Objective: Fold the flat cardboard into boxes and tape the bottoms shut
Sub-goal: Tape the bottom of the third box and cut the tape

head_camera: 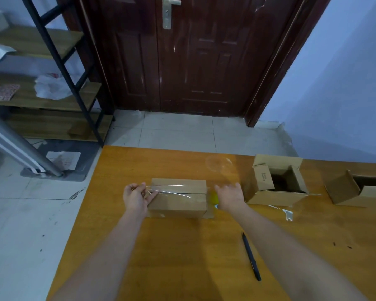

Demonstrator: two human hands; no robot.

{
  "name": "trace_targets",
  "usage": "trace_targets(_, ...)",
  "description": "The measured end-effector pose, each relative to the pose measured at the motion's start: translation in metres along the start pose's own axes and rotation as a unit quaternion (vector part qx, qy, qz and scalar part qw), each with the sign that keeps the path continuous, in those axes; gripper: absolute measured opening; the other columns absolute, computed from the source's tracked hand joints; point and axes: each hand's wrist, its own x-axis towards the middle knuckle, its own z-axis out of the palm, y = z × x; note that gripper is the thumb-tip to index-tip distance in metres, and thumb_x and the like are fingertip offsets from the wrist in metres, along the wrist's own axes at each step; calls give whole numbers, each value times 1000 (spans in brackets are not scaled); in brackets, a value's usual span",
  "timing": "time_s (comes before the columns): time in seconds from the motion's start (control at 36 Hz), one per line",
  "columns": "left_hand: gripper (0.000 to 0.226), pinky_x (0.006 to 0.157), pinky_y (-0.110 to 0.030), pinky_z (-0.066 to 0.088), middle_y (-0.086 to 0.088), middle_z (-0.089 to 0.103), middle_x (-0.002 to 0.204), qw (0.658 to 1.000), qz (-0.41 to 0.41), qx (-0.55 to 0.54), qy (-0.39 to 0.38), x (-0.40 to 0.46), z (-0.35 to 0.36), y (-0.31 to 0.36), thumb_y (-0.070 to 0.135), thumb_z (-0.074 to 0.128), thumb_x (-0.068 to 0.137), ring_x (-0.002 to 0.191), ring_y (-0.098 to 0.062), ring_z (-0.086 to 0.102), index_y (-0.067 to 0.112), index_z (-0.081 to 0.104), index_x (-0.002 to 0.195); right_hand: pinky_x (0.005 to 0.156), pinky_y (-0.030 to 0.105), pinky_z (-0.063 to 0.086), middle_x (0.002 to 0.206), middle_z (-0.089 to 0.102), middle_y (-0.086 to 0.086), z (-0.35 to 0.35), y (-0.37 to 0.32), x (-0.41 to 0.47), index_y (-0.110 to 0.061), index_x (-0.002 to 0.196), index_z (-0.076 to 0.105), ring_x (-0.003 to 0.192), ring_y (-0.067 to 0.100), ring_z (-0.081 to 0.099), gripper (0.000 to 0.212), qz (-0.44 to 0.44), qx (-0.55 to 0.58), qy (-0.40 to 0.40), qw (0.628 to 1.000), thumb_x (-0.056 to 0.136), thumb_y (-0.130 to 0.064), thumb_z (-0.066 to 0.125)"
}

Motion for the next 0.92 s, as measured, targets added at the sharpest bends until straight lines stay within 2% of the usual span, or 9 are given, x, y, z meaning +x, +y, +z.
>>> trace_targets(0.17,33,48,-38,58,-6,45,75,1000,1,9,-2,0,-1,0,-10,46,92,63,-13,43,14,35,73,105,44,29,136,47,10,3,-2,3,-18,139,35,129,29,40,63,-5,65,-12,998,86,-37,64)
trace_targets(0.31,33,47,-36,58,-6,44,75,1000,0,9,-5,-1,-1,-1,-9,46,93,65,-14,45,14,35,72,113,55,10,155,15,8,-10,14,0,-22,150,19,143,34,11,78,-27,172,-77,982,86,-39,60)
trace_targets(0.36,33,62,-41,60,-6,42,73,1000,0,19,-8,0,-1,-3,-8,45,94,64,-13,44,14,34,73,112,53,16,154,18,9,-19,18,-3,-17,147,26,140,34,15,67,-31,211,-41,976,90,-36,54)
trace_targets(0.44,32,84,-50,50,-6,41,72,1000,4,30,-10,1,-2,-5,-7,44,95,63,-13,43,14,34,73,96,41,39,134,41,10,-32,11,-5,-9,130,47,124,30,38,42,-32,255,84,963,93,-28,48)
trace_targets(0.56,32,84,-51,50,-5,42,72,1000,5,26,-9,3,-2,-7,-7,44,95,61,-12,43,15,34,74,68,28,40,88,61,2,-50,-22,-3,-9,91,64,86,21,57,16,-21,461,126,878,92,-16,50)
trace_targets(0.64,33,71,-49,58,-5,42,70,1000,8,21,-11,3,-3,-6,-7,45,94,61,-11,42,16,34,73,48,22,36,60,51,2,-63,-51,-2,-12,65,56,49,10,50,29,-20,635,27,772,91,-2,46)
trace_targets(0.69,32,70,-46,57,-5,41,70,1000,12,26,-6,3,-2,-6,-6,46,94,61,-12,42,15,35,73,37,17,37,58,51,6,-64,-67,0,-11,65,51,33,5,49,31,-12,677,-41,735,93,-1,41)
trace_targets(0.81,30,54,-36,58,-5,42,71,999,25,43,-3,2,-2,-4,-5,46,94,61,-12,42,15,37,74,42,17,44,61,58,8,-59,-81,3,-7,69,55,34,6,54,29,1,700,-55,712,93,0,39)
trace_targets(0.92,28,53,-36,59,-5,40,71,996,42,70,-21,0,1,1,-5,46,94,62,-13,42,14,38,75,46,18,48,63,61,9,-53,-79,3,-1,80,59,42,9,58,23,-1,720,-38,693,94,-2,41)
